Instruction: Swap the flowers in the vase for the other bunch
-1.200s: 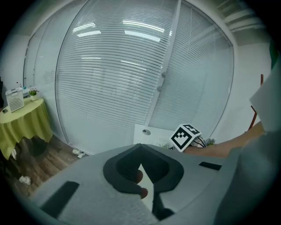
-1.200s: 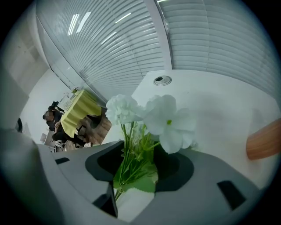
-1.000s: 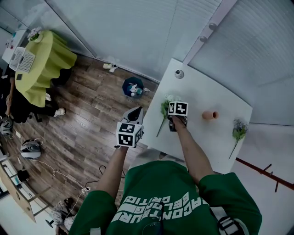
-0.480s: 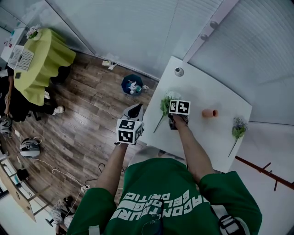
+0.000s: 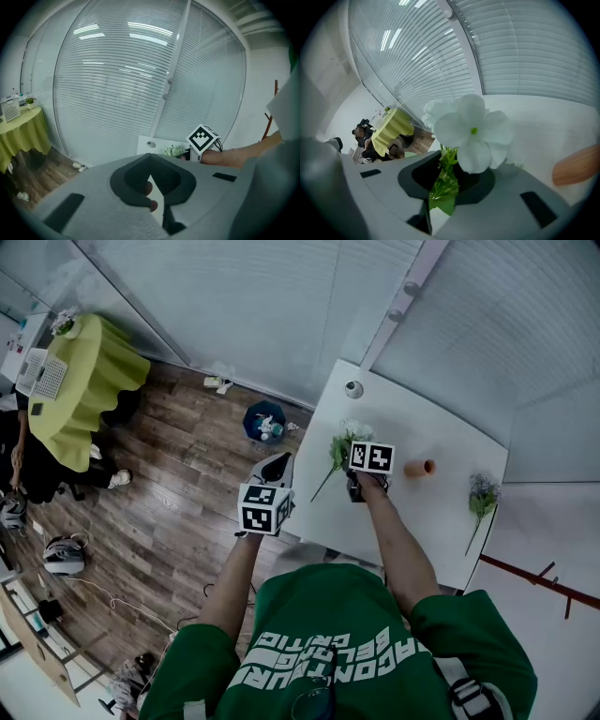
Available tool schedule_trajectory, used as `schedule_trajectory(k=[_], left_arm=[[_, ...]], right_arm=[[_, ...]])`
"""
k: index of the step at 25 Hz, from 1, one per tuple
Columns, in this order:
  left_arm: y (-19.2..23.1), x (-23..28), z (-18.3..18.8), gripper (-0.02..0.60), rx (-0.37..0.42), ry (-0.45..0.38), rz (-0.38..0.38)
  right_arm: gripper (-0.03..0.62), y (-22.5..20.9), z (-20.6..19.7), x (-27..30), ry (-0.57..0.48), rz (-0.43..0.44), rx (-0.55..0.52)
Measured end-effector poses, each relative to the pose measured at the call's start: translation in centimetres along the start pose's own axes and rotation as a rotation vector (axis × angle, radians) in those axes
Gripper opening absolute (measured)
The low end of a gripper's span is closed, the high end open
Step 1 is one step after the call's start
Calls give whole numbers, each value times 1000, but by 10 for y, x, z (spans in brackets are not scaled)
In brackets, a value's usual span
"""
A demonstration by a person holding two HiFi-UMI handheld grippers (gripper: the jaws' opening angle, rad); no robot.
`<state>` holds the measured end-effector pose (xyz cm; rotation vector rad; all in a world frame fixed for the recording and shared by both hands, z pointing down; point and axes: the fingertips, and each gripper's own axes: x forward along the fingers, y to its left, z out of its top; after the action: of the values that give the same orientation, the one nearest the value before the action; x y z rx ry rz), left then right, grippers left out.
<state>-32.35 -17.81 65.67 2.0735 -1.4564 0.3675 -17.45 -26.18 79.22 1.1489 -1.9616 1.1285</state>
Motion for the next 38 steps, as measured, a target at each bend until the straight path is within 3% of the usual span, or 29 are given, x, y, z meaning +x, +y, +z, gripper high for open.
schedule_trajectory(k=[10,17,29,38], left_arm=[[-50,3,18,-2,53,-25,-41],[-107,20,52,-1,120,-62,-84],[-230,57,92,-1,242,-100,-196],[-303,82,95,0,290,-92,-261]], right_arm=[[78,14,75,-90,-236,51,-76],[78,-9,126,-177,-414,65,-94],[78,-111,163,-304,-601,-20,-74],[78,-200,159,-382,-674,-127,-34]])
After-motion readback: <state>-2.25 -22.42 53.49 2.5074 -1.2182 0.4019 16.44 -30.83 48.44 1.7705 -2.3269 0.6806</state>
